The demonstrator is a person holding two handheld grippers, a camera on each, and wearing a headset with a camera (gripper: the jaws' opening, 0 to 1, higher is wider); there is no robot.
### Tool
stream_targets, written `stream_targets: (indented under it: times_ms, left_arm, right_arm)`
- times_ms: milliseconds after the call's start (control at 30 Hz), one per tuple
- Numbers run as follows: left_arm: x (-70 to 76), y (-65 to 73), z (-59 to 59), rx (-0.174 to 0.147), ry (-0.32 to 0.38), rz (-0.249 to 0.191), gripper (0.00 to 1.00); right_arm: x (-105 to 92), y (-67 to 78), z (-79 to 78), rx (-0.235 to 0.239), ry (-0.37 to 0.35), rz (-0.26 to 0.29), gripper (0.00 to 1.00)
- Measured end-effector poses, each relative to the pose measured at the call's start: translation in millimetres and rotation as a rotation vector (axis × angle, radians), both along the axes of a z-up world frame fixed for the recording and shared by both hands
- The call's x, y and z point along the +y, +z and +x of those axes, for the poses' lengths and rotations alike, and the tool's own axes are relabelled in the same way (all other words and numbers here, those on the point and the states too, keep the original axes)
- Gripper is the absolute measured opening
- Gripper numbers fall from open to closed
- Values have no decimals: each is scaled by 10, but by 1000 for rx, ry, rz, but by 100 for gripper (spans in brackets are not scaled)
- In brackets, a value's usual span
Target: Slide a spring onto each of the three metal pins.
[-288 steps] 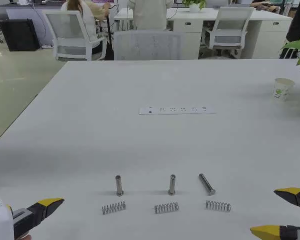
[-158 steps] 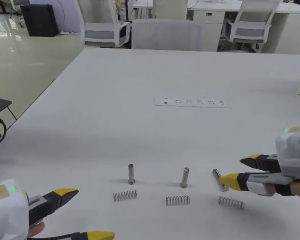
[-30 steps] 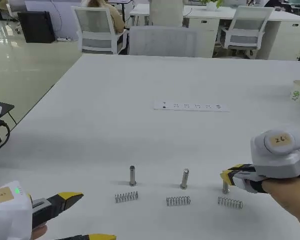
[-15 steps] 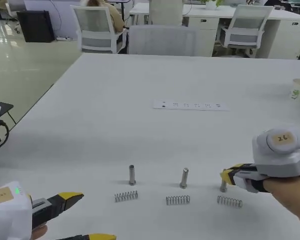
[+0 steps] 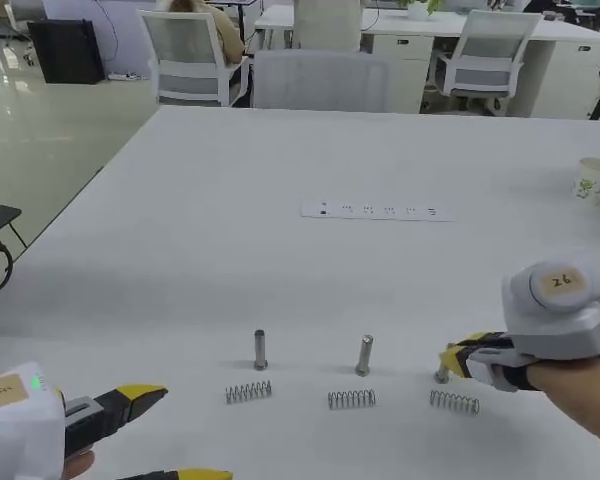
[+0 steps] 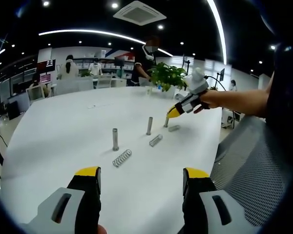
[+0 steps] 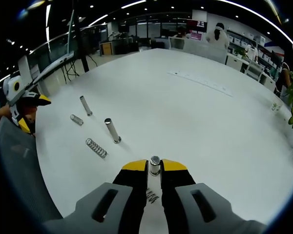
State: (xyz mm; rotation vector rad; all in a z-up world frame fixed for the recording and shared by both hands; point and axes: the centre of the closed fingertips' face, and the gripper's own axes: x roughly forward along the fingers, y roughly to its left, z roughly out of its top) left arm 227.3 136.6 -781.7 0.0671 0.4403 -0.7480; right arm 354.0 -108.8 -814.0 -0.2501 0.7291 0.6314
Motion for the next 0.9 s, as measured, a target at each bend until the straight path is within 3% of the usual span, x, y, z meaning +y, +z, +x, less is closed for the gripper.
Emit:
stream_targets:
  times_ms: [533,900]
  left_arm:
    - [15,1,-23,-1,4,-1,64]
    - [-22,10,-5,-3,-7,0,64]
  right_arm:
    - [-139,30,-96,5,6,-9,13]
    - [-269,-78,-274,27,107,-50,15]
